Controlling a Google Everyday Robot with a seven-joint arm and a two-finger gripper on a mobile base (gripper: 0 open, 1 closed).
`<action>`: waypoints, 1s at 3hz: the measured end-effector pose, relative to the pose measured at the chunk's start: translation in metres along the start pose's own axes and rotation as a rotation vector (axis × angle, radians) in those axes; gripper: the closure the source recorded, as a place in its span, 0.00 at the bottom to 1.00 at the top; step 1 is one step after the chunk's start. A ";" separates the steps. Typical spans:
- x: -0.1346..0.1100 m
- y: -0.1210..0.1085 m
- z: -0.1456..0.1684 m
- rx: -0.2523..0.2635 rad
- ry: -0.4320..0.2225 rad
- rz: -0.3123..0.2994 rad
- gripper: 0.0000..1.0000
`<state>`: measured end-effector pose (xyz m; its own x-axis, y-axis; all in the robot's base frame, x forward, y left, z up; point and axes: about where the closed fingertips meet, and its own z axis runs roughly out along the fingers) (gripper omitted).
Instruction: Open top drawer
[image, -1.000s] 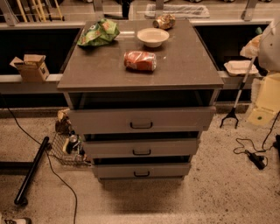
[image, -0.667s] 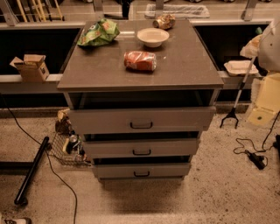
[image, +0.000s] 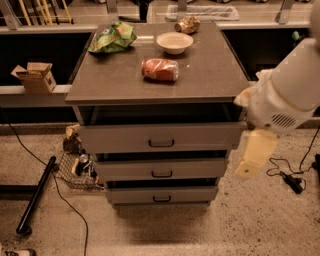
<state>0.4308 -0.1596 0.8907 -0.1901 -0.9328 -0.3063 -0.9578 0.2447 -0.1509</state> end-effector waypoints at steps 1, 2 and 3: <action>-0.020 0.014 0.064 -0.077 -0.075 -0.002 0.00; -0.050 0.014 0.131 -0.155 -0.184 -0.004 0.00; -0.050 0.014 0.131 -0.155 -0.183 -0.004 0.00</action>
Offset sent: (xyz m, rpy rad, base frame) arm 0.0430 0.1298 -0.1592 0.3236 0.1498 0.1273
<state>0.4552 -0.0745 0.7809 -0.1575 -0.8664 -0.4738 -0.9828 0.1843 -0.0102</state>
